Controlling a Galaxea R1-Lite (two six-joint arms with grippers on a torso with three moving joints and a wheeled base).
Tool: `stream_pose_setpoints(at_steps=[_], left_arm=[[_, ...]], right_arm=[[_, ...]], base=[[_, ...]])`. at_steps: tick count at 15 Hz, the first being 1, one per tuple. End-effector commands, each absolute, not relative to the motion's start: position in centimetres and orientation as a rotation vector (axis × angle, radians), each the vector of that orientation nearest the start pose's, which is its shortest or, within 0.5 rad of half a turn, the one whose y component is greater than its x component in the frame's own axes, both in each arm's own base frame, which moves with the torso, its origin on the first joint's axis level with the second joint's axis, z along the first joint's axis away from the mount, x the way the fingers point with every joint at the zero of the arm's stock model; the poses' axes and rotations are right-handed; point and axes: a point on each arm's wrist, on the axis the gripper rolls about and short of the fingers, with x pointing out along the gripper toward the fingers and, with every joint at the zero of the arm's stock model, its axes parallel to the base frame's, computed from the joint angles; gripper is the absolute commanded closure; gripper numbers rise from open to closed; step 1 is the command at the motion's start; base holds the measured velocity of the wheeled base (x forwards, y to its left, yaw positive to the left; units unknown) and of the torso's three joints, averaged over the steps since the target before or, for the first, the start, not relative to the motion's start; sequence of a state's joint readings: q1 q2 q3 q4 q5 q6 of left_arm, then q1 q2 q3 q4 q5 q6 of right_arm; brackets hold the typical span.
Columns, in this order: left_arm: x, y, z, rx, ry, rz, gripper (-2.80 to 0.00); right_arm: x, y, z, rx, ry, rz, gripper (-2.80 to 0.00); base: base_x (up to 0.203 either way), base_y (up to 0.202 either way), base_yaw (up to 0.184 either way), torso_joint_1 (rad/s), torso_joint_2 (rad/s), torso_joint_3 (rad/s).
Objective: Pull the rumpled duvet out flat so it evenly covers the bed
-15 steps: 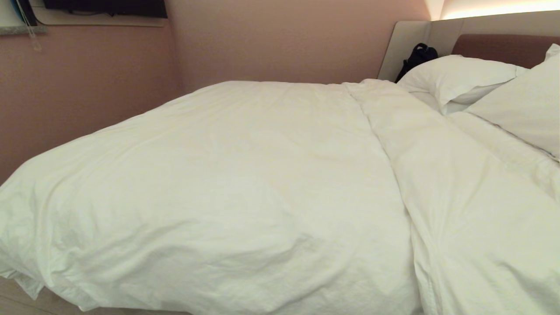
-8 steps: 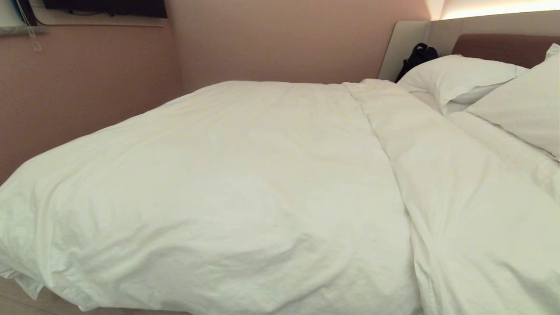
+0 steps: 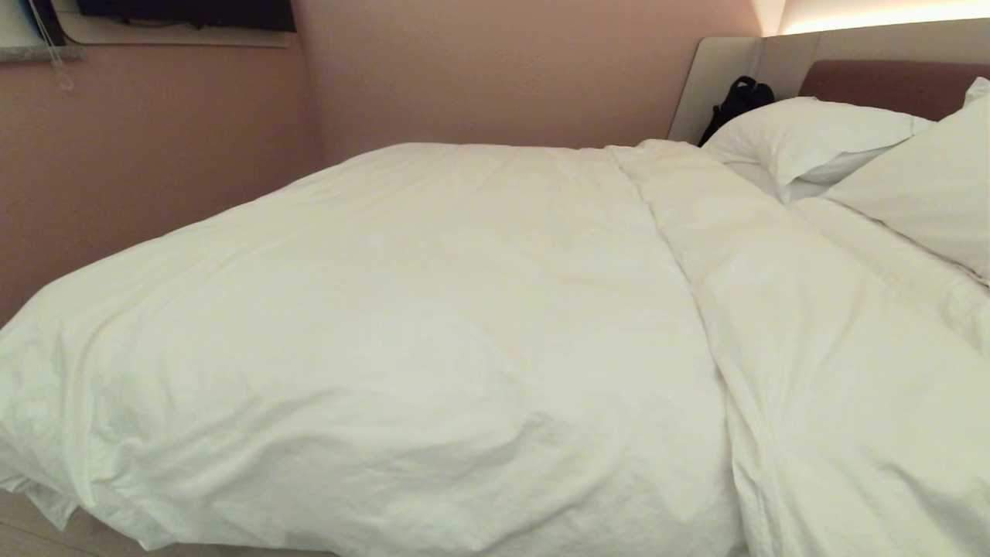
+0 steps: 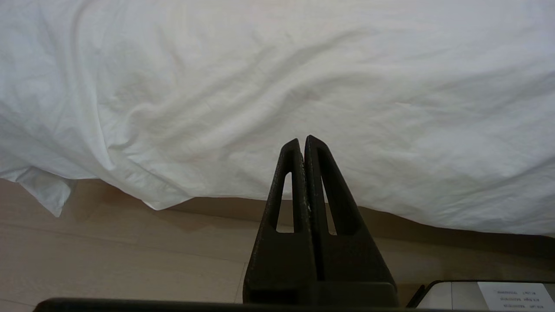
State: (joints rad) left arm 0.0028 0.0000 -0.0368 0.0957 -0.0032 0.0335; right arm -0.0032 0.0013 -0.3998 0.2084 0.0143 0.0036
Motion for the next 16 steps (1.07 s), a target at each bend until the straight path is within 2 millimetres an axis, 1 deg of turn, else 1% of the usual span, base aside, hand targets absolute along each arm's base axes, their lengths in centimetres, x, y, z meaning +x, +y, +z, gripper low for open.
stream_pose_setpoints(at_steps=[1, 5, 9, 13, 16], left_arm=[[-2.6, 0.0, 7.6, 0.034, 0.06, -0.001, 0.0], [-2.6, 0.0, 7.6, 0.034, 0.06, -0.001, 0.0], [-2.6, 0.0, 7.6, 0.034, 0.06, -0.001, 0.0], [-2.6, 0.0, 7.6, 0.034, 0.06, -0.001, 0.0], [-2.6, 0.0, 7.6, 0.034, 0.06, -0.001, 0.0]], right_arm=[[-6.7, 0.1, 16.0, 0.001, -0.231, 0.013, 0.0], [-6.0, 0.1, 15.0, -0.02, -0.208, 0.013, 0.0], [-4.6, 0.0, 13.5, -0.084, -0.232, 0.001, 0.0], [-4.2, 0.0, 12.9, -0.103, -0.224, 0.0, 0.0], [-3.7, 0.0, 11.9, -0.103, -0.187, 0.004, 0.0]], base=[[0.0, 0.0, 0.0, 0.0, 0.0, 0.0], [0.0, 0.0, 0.0, 0.0, 0.0, 0.0], [0.0, 0.0, 0.0, 0.0, 0.0, 0.0], [0.0, 0.0, 0.0, 0.0, 0.0, 0.0], [0.0, 0.0, 0.0, 0.0, 0.0, 0.0]])
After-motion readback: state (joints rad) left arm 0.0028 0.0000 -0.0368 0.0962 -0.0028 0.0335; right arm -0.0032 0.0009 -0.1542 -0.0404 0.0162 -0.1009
